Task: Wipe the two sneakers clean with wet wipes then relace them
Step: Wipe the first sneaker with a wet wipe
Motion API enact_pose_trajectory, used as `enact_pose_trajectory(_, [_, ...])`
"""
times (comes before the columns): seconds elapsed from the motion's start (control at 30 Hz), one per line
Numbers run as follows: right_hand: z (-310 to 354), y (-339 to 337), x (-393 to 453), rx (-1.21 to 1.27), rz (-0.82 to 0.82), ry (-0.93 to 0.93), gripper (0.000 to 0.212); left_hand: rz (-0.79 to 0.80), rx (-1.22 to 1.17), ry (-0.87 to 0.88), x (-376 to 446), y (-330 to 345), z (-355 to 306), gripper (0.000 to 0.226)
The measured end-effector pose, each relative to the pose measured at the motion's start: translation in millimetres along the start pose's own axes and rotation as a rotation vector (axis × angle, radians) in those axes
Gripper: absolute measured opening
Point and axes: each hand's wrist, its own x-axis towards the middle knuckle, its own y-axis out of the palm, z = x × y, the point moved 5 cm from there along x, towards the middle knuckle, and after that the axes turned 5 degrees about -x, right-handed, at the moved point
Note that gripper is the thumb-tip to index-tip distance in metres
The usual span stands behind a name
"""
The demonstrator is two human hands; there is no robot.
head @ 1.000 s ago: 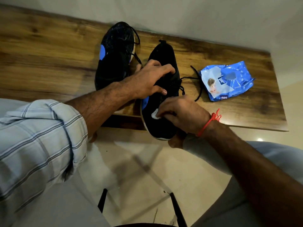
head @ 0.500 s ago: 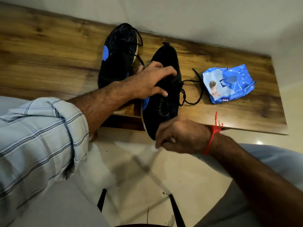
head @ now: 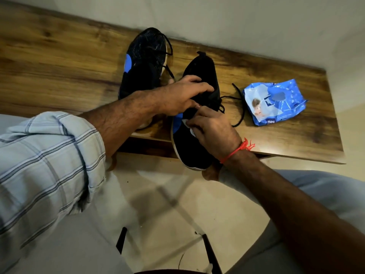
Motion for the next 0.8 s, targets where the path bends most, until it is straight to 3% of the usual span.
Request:
enact_pose_trajectory(0.2, [39,5,-24,0.116,0.483,-0.306,0.011,0.060,-0.078,0.006,-1,-6,8,0.061])
enact_pose_trajectory(0.27, [32,1,-16,0.103,0.431,-0.261,0.015,0.084,-0.084,0.007,-1,-8,8,0.060])
enact_pose_trajectory(0.37, [11,-9,12,-0.043,0.085,-0.085,0.023,0.077,-0.068,0.022,-2,-11,3,0.056])
enact_pose_trajectory(0.43, [5,-10,21,-0.096,0.014,-0.017,0.033,0.060,-0.061,0.028,-1,-12,1,0.056])
enact_pose_trajectory(0.53, [19,1,22,-0.095,0.181,-0.075,0.013,0.076,-0.059,0.004,0,-11,4,0.057])
enact_pose_trajectory(0.67, [37,3,-5,-0.029,0.599,-0.182,0.018,0.090,-0.083,-0.004,-1,-11,7,0.058])
enact_pose_trajectory(0.73, [33,-9,-15,0.070,0.664,-0.166,0.014,0.080,-0.099,0.003,-2,-12,4,0.057])
enact_pose_trajectory(0.8, [11,-22,-17,0.181,0.608,-0.025,0.011,0.073,-0.123,0.022,-4,-15,0,0.055])
